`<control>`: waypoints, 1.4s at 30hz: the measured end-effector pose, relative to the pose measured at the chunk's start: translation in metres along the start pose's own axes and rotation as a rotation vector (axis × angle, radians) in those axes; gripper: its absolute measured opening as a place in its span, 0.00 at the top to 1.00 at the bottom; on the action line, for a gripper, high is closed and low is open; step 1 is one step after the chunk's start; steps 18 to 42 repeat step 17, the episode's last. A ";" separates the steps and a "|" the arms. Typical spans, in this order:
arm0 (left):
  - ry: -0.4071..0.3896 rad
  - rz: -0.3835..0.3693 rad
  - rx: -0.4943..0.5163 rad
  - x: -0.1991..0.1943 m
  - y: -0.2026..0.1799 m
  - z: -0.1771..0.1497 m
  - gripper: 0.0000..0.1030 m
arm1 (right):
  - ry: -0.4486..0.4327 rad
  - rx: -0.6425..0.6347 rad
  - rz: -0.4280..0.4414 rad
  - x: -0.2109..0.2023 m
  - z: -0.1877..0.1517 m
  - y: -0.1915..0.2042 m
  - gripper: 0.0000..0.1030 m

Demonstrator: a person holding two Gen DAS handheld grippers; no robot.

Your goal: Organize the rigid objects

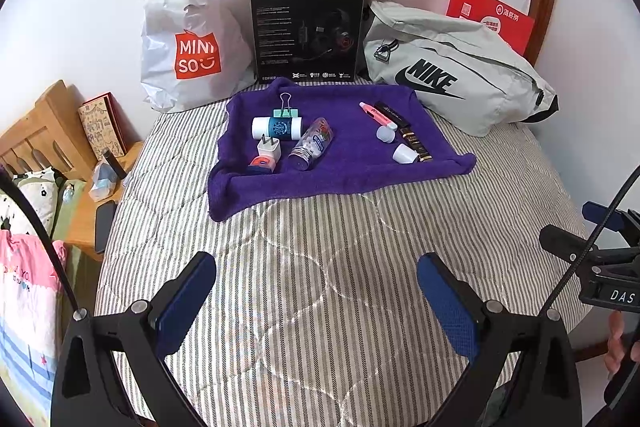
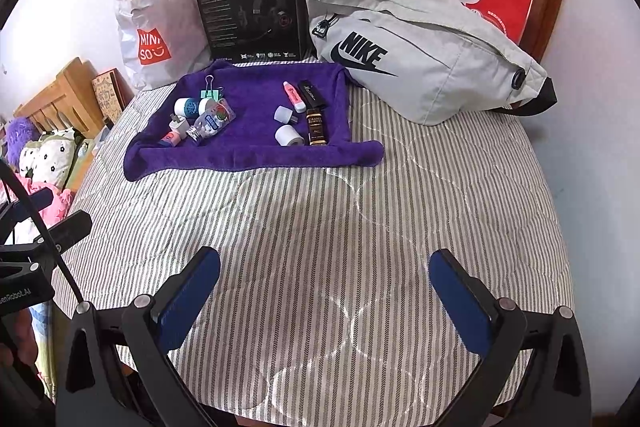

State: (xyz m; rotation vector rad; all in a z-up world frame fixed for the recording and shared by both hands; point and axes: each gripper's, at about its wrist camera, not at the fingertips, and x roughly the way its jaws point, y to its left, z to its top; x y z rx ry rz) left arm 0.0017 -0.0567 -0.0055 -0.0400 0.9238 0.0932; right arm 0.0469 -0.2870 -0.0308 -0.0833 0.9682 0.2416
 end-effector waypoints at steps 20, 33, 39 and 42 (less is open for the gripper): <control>-0.015 -0.004 0.006 -0.002 -0.003 0.002 0.01 | 0.007 -0.005 0.001 0.002 0.002 -0.002 0.00; -0.015 -0.004 0.006 -0.002 -0.003 0.002 0.01 | 0.007 -0.005 0.001 0.002 0.002 -0.002 0.00; -0.015 -0.004 0.006 -0.002 -0.003 0.002 0.01 | 0.007 -0.005 0.001 0.002 0.002 -0.002 0.00; -0.015 -0.004 0.006 -0.002 -0.003 0.002 0.01 | 0.007 -0.005 0.001 0.002 0.002 -0.002 0.00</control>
